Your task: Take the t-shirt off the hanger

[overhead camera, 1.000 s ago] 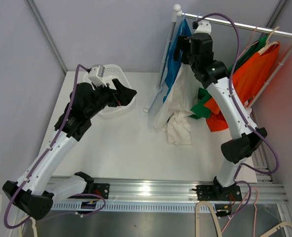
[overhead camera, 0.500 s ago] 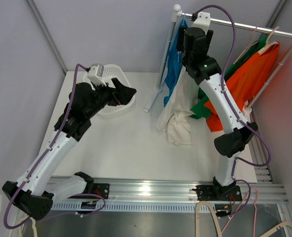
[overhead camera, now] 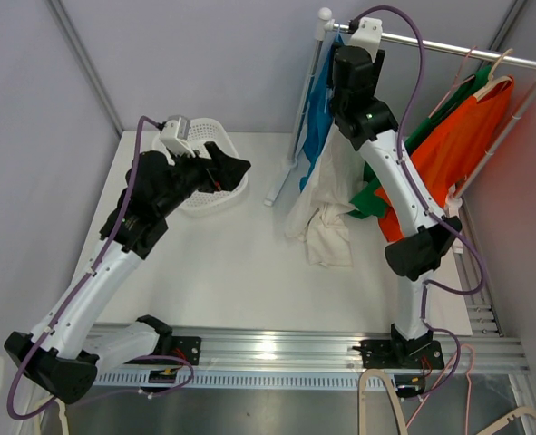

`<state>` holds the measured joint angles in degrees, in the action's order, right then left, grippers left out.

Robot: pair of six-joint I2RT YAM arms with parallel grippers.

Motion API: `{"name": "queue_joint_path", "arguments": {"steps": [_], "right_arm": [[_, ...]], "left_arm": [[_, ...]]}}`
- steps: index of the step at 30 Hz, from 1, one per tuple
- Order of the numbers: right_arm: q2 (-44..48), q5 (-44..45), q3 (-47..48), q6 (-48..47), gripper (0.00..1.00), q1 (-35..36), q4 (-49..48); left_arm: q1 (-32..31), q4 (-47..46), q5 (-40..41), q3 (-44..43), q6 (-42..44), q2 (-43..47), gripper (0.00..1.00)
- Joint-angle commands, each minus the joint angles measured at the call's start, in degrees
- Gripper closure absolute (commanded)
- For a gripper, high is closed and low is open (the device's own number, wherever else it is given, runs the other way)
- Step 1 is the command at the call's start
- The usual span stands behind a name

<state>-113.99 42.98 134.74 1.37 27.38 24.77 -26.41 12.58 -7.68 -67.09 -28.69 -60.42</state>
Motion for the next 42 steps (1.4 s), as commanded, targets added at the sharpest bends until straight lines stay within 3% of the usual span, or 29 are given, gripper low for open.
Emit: {"name": "queue_joint_path", "arguments": {"steps": [1, 4, 14, 15, 16, 17, 18, 26, 30, 34, 38, 42], "right_arm": [[-3.1, 1.9, 3.8, -2.9, 0.39, -0.8, -3.3], [-4.7, 3.7, 6.2, -4.1, 0.48, -1.0, -3.8], [-4.2, 5.8, 4.7, -1.3, 0.48, -1.3, -0.7], [-3.7, 5.8, 2.7, -0.6, 0.58, -1.3, -2.3], [-2.8, 6.0, 1.8, -0.8, 0.84, -1.3, -3.2], [-2.6, 6.4, 1.3, -1.1, 0.96, -1.3, -3.9], [-3.0, 6.5, 1.8, -1.1, 1.0, -1.3, -4.5], [-2.6, 4.9, 8.8, -7.5, 1.0, -0.9, -4.3], [3.1, 5.1, 6.1, -13.8, 1.0, 2.8, -10.1], [9.2, 8.0, 1.9, -13.9, 1.0, 4.7, -8.9], [16.6, 14.3, -7.2, -3.7, 1.0, 5.9, 0.7], [28.5, 23.3, -32.4, 7.0, 1.0, 11.3, 1.1]], "left_arm": [[-0.5, -1.9, 0.3, 0.4, 1.3, -0.3, 0.01], [-0.5, -1.7, 1.2, 0.5, 1.3, -0.6, 0.01], [-0.5, -1.4, 2.1, 0.3, 1.1, -1.8, 0.01], [-0.5, -1.4, 2.1, 0.4, 1.1, -1.9, 0.01], [-0.5, -1.4, 2.2, 0.4, 1.1, -1.8, 0.0], [-0.5, -1.4, 2.1, 0.5, 1.1, -1.9, 0.01], [-0.5, -1.3, 2.2, 0.6, 1.2, -1.9, 0.01], [-0.5, -1.4, 2.0, 0.4, 0.9, -1.8, 0.0], [-0.7, -1.0, 1.9, -0.6, 1.2, -2.2, 0.0], [-1.4, -1.1, 4.2, -0.1, 2.0, -1.3, 0.01], [-5.7, -3.4, 0.7, 0.0, 5.1, -0.6, 0.01], [-17.9, -6.4, 3.5, 1.2, 13.2, 0.9, 0.0]]}}
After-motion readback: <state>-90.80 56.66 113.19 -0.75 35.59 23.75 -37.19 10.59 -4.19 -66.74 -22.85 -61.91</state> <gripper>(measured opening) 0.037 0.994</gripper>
